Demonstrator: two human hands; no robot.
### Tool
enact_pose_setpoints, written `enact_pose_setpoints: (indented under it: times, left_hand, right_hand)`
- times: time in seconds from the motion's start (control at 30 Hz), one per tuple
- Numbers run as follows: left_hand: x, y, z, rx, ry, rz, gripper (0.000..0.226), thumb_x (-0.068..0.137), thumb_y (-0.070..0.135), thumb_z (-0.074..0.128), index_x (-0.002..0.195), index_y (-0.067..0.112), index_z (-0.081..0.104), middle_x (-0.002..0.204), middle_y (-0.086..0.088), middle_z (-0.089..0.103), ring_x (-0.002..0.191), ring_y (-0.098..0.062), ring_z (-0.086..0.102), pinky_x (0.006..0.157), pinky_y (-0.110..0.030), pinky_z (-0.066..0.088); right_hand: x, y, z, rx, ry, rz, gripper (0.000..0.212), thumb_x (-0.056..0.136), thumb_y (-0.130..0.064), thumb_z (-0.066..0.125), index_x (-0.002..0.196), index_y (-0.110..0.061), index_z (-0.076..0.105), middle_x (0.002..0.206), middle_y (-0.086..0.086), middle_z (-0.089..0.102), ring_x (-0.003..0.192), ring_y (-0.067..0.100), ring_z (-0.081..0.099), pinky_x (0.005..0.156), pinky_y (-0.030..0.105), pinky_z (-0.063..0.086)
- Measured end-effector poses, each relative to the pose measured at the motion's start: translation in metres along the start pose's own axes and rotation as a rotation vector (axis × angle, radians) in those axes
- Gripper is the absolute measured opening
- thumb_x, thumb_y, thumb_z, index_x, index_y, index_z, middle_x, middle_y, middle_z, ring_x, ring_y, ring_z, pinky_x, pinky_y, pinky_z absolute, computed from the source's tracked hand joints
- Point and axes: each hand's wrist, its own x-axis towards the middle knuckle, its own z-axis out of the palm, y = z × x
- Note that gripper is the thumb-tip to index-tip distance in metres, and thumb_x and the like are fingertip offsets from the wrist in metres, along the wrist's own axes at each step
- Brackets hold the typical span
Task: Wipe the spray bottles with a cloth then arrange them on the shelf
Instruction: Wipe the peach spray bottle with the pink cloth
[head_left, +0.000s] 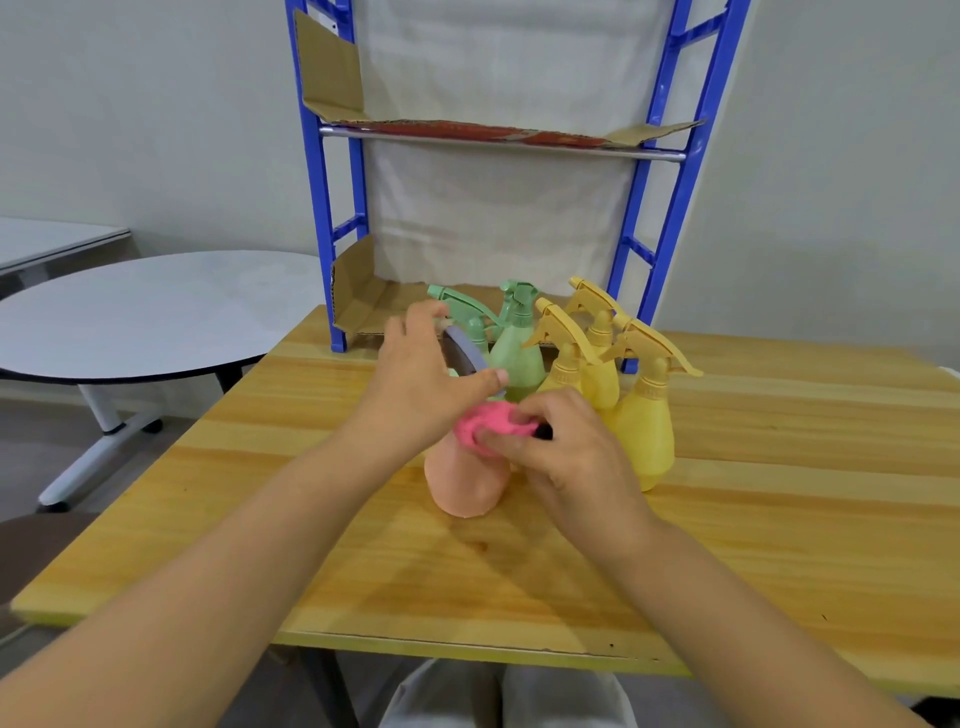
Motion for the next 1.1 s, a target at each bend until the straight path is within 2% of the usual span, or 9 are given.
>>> enact_pose_setpoints:
  times: [0.07, 0.13, 0.27, 0.33, 0.4, 0.47, 0.67, 0.87, 1.1]
  left_hand:
    - [-0.001, 0.002, 0.000, -0.062, 0.003, -0.065, 0.080, 0.070, 0.032, 0.078, 0.132, 0.012, 0.032, 0.106, 0.007, 0.052, 0.104, -0.014, 0.055, 0.091, -0.031, 0.048]
    - [0.000, 0.002, -0.003, 0.003, -0.020, -0.049, 0.061, 0.076, 0.025, 0.073, 0.127, 0.012, 0.043, 0.099, 0.009, 0.058, 0.099, -0.014, 0.060, 0.088, -0.033, 0.050]
    - [0.001, 0.000, -0.013, 0.081, -0.106, -0.014, 0.020, 0.084, 0.017, 0.060, 0.103, 0.018, 0.067, 0.087, 0.006, 0.070, 0.076, 0.000, 0.063, 0.069, -0.028, 0.049]
    - [0.004, -0.002, -0.019, 0.055, -0.139, -0.034, 0.013, 0.083, 0.020, 0.061, 0.092, 0.020, 0.070, 0.079, 0.002, 0.071, 0.072, -0.010, 0.066, 0.069, -0.037, 0.053]
    - [0.006, -0.001, -0.024, 0.000, -0.170, -0.065, 0.013, 0.076, 0.026, 0.062, 0.085, 0.021, 0.071, 0.082, -0.011, 0.072, 0.082, -0.035, 0.067, 0.079, -0.052, 0.054]
    - [0.006, 0.000, -0.027, -0.025, -0.194, -0.075, 0.023, 0.068, 0.031, 0.058, 0.081, 0.020, 0.072, 0.084, -0.016, 0.071, 0.085, -0.041, 0.065, 0.079, -0.057, 0.052]
    - [0.005, 0.004, -0.033, -0.005, -0.295, -0.060, 0.016, 0.078, 0.014, 0.058, 0.080, 0.016, 0.074, 0.081, -0.009, 0.072, 0.084, -0.032, 0.066, 0.082, -0.049, 0.054]
    - [0.001, 0.001, -0.030, 0.050, -0.284, 0.020, 0.017, 0.089, 0.019, 0.052, 0.091, 0.016, 0.069, 0.085, -0.015, 0.069, 0.084, -0.037, 0.063, 0.074, -0.047, 0.051]
    - [0.006, -0.010, -0.031, 0.029, -0.302, 0.024, 0.022, 0.093, 0.017, 0.047, 0.103, 0.015, 0.067, 0.097, -0.016, 0.068, 0.094, -0.036, 0.063, 0.089, -0.054, 0.048]
  right_hand:
    - [0.008, -0.002, 0.006, 0.018, -0.021, 0.007, 0.048, 0.094, -0.056, 0.033, 0.108, -0.027, 0.068, 0.098, -0.002, 0.055, 0.091, 0.008, 0.044, 0.066, 0.018, 0.044]
    - [0.005, -0.007, 0.015, 0.002, -0.064, -0.011, 0.024, 0.091, -0.032, 0.054, 0.112, -0.030, 0.065, 0.096, 0.003, 0.055, 0.088, 0.019, 0.048, 0.056, 0.030, 0.045]
    - [-0.024, -0.009, 0.037, -0.010, -0.168, -0.027, 0.038, 0.074, -0.013, 0.077, 0.106, -0.032, 0.069, 0.091, 0.002, 0.057, 0.081, 0.019, 0.047, 0.049, 0.023, 0.034]
    - [-0.034, -0.010, 0.042, -0.013, -0.227, -0.019, 0.038, 0.069, -0.014, 0.082, 0.100, -0.032, 0.071, 0.088, 0.000, 0.057, 0.079, 0.018, 0.050, 0.045, 0.024, 0.039]
    - [-0.034, -0.009, 0.041, -0.026, -0.231, -0.029, 0.035, 0.070, -0.014, 0.081, 0.100, -0.030, 0.072, 0.088, 0.000, 0.058, 0.079, 0.019, 0.051, 0.045, 0.027, 0.043]
    - [-0.028, -0.010, 0.036, -0.010, -0.181, -0.058, 0.039, 0.073, -0.007, 0.076, 0.105, -0.028, 0.069, 0.091, 0.002, 0.059, 0.081, 0.021, 0.051, 0.046, 0.031, 0.045]
    - [0.006, -0.012, 0.016, 0.027, 0.036, -0.033, 0.038, 0.085, -0.013, 0.051, 0.118, -0.029, 0.059, 0.099, 0.007, 0.057, 0.091, 0.022, 0.050, 0.056, 0.032, 0.047]
    - [-0.013, -0.017, 0.031, 0.030, -0.060, -0.012, 0.036, 0.087, -0.018, 0.054, 0.120, -0.033, 0.061, 0.102, 0.005, 0.056, 0.096, 0.024, 0.047, 0.058, 0.034, 0.048]
    - [-0.039, -0.019, 0.040, -0.018, -0.244, -0.098, 0.037, 0.078, -0.018, 0.073, 0.112, -0.030, 0.066, 0.099, 0.000, 0.060, 0.094, 0.017, 0.045, 0.052, 0.028, 0.049]
